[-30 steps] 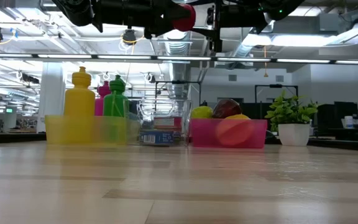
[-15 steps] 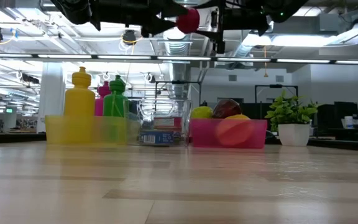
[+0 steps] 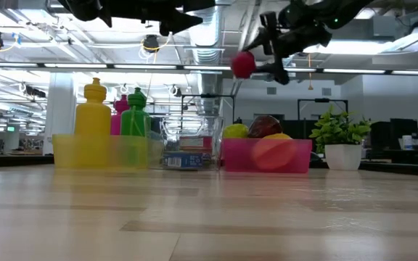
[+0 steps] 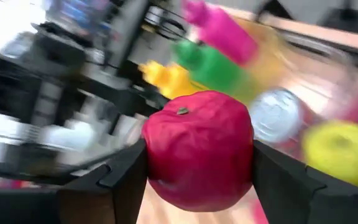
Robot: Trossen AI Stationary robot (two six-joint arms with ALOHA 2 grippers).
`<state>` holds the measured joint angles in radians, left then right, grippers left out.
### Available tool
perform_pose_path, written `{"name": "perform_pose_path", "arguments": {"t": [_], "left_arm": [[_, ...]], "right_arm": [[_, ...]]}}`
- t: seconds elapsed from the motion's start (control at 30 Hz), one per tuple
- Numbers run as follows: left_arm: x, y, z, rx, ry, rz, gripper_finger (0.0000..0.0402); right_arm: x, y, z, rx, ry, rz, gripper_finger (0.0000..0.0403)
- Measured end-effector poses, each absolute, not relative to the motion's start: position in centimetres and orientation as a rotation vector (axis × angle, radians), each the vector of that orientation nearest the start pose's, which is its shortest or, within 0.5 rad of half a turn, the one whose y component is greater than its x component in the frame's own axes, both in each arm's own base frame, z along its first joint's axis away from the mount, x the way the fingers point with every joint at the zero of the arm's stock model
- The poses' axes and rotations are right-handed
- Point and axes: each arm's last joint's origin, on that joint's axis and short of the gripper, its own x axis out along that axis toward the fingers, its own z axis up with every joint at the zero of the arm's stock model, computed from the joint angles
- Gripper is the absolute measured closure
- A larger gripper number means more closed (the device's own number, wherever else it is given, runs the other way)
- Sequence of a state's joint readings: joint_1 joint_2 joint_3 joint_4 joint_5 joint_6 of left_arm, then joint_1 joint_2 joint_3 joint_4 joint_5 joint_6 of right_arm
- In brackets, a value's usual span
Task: Pick & Place Food Item
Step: Put the red apple into the pink bin
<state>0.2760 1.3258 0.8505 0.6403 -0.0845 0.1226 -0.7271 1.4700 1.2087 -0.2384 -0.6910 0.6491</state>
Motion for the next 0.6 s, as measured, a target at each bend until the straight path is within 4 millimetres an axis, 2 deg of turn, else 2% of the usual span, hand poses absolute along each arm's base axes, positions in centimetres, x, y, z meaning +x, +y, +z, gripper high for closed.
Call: {"name": "perform_pose_path", "arguments": {"t": [0.07, 0.23, 0.6], "left_arm": [[28.3, 8.3, 31.7, 0.134, -0.133, 0.390, 0.0011], [28.2, 8.4, 31.7, 0.130, -0.123, 0.438, 0.0007], [28.0, 8.8, 31.7, 0.119, -0.118, 0.565, 0.0011]], "right_arm": [[25.3, -19.6, 31.4, 0.945, 0.416, -0.201, 0.0159], [26.5, -17.6, 30.8, 0.863, 0.500, -0.248, 0.0159], [28.6, -13.1, 29.8, 0.584, 0.648, -0.451, 0.0159]]}}
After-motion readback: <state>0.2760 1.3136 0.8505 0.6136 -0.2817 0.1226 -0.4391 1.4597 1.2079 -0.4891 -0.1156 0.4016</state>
